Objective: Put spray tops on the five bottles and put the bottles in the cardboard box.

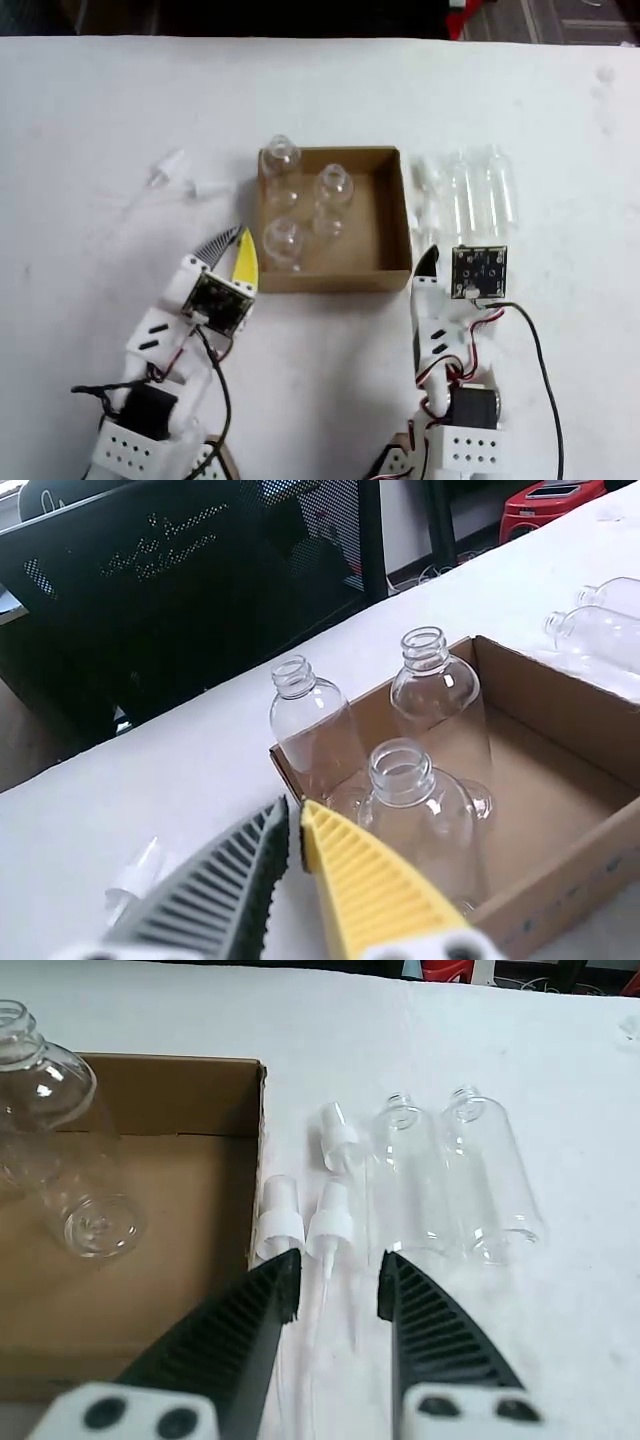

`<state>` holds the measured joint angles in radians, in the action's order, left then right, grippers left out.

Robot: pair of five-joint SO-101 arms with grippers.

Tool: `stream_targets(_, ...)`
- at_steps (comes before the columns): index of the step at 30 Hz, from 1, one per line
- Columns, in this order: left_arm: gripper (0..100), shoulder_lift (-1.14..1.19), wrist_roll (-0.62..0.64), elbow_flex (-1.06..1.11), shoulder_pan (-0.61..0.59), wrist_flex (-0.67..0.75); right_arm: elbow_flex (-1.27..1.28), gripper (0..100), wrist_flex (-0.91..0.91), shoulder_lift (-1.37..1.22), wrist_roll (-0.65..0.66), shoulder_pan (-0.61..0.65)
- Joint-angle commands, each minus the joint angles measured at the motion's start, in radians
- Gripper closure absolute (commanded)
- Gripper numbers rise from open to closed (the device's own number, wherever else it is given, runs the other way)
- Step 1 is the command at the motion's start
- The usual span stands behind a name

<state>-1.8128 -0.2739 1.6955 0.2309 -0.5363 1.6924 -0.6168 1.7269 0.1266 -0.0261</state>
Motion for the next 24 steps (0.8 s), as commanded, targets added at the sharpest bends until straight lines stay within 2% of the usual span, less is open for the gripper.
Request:
stream_targets(1,98,-0.010,0.003,-0.003,0.015,-0.011,0.003,88.5,-0.002,-0.001,0.014,-0.012)
stream_targets(7,98,-0.010,0.003,-0.003,0.015,-0.046,0.003,88.6,-0.004,-0.007,0.014,-0.021)
stream_targets(19,98,-0.008,0.011,-0.003,0.016,-0.064,0.000,88.5,0.082,0.001,0.015,-0.159)
stream_targets(24,98,-0.008,0.011,-0.003,0.016,-0.064,-0.117,88.6,-0.015,-0.008,0.137,-0.122)
